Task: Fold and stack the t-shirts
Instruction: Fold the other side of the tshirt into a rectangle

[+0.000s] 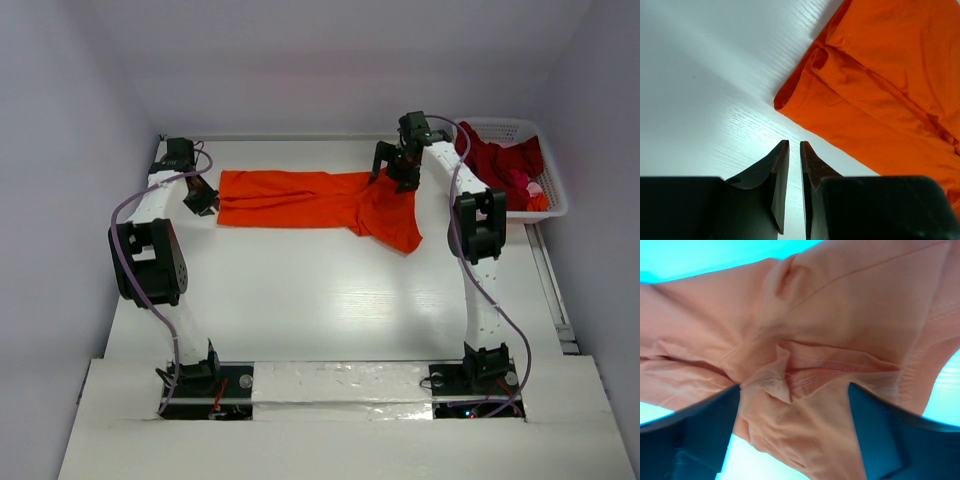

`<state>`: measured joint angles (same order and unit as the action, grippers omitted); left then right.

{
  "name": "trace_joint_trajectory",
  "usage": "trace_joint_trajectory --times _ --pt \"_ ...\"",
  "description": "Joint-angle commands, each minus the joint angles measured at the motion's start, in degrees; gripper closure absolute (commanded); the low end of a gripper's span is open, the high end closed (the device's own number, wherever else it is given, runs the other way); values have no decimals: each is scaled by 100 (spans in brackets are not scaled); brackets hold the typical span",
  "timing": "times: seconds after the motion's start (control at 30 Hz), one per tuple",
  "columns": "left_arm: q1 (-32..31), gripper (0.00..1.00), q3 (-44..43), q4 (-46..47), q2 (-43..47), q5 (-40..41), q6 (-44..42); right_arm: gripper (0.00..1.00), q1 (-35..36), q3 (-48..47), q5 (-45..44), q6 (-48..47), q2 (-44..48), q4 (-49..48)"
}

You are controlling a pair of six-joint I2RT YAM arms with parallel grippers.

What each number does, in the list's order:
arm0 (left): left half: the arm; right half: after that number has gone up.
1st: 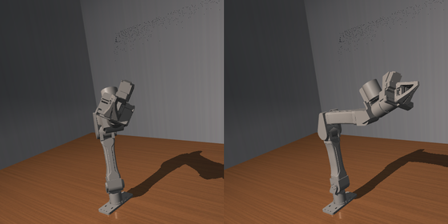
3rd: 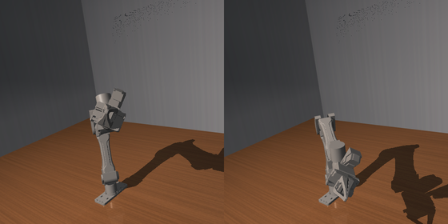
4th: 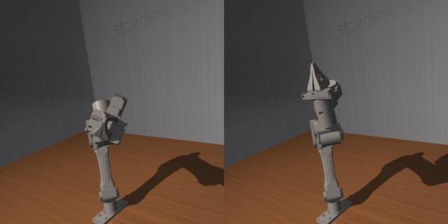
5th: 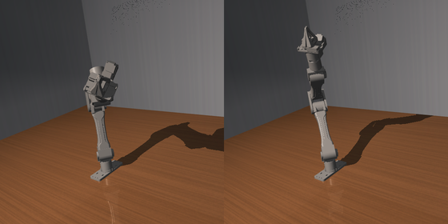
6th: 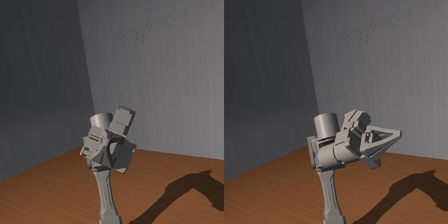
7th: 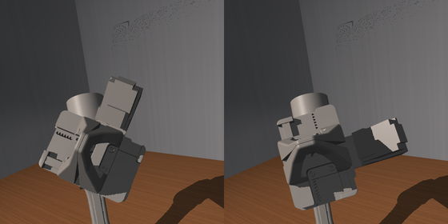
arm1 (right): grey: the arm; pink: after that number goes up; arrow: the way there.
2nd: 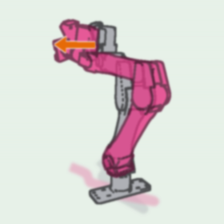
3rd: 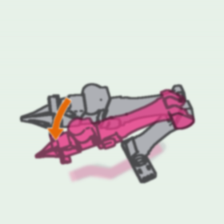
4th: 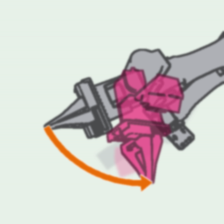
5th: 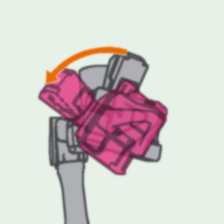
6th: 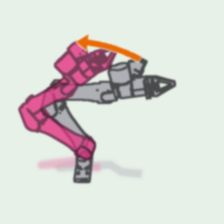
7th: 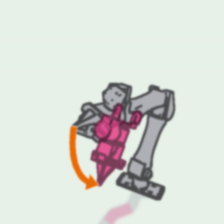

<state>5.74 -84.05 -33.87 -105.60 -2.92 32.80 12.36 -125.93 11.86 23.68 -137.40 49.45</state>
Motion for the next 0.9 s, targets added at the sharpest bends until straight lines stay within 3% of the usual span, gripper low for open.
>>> trace_joint_trajectory --times 0.0,0.33,0.47,0.5,0.87 --pt "33 87 126 38 277 -77 -81 0 30 -99 361 -109 117 -93" --pt "-503 87 55 275 14 -279 183 0 266 1456 308 -4 1583 -655" --pt "-556 93 47 398 -171 -323 262 7 389 1966 273 -13 1936 -814" --pt "-556 99 3 416 -189 -323 271 8 390 2141 265 -13 1980 -840" --pt "-556 100 -243 556 -768 11 262 6 390 2608 300 -4 2341 -1008"
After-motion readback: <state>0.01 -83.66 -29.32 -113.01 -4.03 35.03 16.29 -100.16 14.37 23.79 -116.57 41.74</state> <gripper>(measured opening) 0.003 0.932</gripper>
